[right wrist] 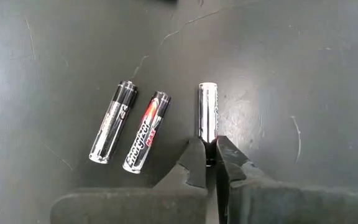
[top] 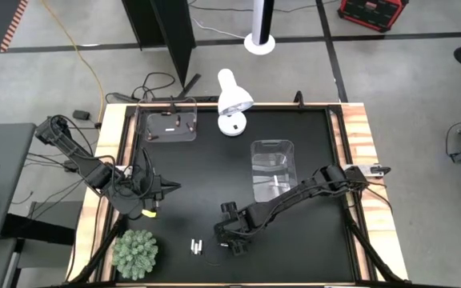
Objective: Sort batteries
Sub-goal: Put the silver battery into the bottom transparent bin
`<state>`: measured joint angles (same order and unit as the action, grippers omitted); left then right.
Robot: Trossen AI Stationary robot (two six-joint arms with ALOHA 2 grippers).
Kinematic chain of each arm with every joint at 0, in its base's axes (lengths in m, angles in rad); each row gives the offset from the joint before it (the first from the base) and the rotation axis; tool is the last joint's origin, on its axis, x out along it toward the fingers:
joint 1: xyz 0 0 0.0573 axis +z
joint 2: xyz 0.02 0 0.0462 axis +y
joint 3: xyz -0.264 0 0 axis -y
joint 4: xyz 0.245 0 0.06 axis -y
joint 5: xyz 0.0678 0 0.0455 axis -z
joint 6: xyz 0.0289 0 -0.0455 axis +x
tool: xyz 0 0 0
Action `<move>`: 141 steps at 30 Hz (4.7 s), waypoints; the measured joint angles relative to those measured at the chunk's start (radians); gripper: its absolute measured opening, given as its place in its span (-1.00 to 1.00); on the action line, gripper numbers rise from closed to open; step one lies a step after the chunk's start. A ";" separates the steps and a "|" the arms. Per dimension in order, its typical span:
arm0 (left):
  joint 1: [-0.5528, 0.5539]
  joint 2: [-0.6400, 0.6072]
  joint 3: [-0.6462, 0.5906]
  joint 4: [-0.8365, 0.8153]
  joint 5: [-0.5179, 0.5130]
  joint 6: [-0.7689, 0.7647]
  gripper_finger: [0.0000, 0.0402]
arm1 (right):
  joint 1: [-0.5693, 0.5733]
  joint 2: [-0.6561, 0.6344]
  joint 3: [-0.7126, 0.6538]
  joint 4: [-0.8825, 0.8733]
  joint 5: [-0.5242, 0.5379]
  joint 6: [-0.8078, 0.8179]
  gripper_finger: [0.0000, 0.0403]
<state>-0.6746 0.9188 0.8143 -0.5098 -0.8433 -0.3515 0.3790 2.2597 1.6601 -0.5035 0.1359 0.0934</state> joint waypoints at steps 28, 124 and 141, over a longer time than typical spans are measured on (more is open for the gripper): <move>0.000 0.000 0.001 -0.003 0.010 -0.001 -0.93 | -0.029 -0.040 0.090 -0.113 0.001 -0.093 -0.97; 0.000 0.000 0.001 -0.023 0.027 -0.037 -0.93 | -0.183 -0.781 -0.575 0.267 0.155 -0.118 -0.10; 0.000 0.000 0.001 -0.016 0.025 -0.065 -0.93 | 0.039 -0.317 -0.261 0.224 0.150 -0.007 -0.10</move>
<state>-0.6743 0.9188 0.8150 -0.5261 -0.8181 -0.4163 0.4179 1.9427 1.3989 -0.2791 0.2861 0.0865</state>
